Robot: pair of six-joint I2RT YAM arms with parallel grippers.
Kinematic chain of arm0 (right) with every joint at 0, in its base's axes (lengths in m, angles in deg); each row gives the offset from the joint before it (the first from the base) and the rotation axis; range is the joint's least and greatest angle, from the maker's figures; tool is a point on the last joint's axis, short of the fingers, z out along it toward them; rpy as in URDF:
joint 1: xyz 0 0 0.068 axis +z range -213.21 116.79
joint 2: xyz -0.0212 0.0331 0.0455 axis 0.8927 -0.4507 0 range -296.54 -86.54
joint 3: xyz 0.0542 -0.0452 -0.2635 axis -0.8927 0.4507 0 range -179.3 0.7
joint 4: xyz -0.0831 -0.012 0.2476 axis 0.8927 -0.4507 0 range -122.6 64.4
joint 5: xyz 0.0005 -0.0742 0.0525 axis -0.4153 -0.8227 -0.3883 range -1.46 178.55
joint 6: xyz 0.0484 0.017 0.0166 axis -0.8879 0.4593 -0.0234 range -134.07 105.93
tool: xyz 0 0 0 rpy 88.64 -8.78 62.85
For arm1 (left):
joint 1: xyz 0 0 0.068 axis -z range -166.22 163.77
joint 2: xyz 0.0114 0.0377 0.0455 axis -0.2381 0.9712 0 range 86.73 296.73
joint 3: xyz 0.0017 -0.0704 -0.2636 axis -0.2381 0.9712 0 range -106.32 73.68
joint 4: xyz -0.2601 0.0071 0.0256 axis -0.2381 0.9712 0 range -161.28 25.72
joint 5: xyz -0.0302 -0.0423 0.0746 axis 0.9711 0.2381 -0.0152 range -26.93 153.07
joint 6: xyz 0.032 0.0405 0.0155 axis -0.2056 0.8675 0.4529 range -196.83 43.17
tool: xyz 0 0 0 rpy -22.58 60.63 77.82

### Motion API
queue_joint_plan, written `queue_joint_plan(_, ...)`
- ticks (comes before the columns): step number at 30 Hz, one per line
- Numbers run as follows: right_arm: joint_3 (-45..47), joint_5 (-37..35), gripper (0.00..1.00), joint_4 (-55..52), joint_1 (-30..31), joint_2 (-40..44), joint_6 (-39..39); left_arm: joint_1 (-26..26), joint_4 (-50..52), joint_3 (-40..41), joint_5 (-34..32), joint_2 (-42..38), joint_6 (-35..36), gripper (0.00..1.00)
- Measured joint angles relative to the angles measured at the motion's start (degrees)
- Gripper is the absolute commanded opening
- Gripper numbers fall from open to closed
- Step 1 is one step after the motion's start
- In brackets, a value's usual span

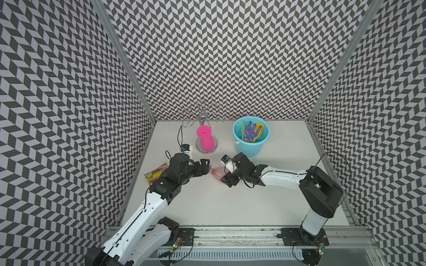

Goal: Organize the gardening tools
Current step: Adjust the gardening tool at the center of the board.

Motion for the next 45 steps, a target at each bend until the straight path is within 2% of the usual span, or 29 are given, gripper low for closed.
queue_joint_plan(16, 13.3, -9.8, 0.85, 5.5, 6.3, 10.4, -4.3, -0.3, 0.9, 0.9, 20.6, 13.5, -0.4, 0.89)
queue_joint_plan(27, 17.3, -17.9, 0.85, 10.7, 11.6, 12.6, -7.3, -0.3, -1.2, 0.1, 24.0, 23.3, -4.4, 0.83)
queue_joint_plan(34, 18.3, -23.7, 0.85, 13.1, 15.0, 12.6, -8.5, -0.3, -2.4, 0.0, 24.7, 26.1, -6.5, 0.80)
queue_joint_plan(45, 18.6, -29.0, 0.84, 13.7, 17.6, 11.9, -9.3, -0.3, -4.2, -0.2, 24.8, 30.6, -7.7, 0.76)
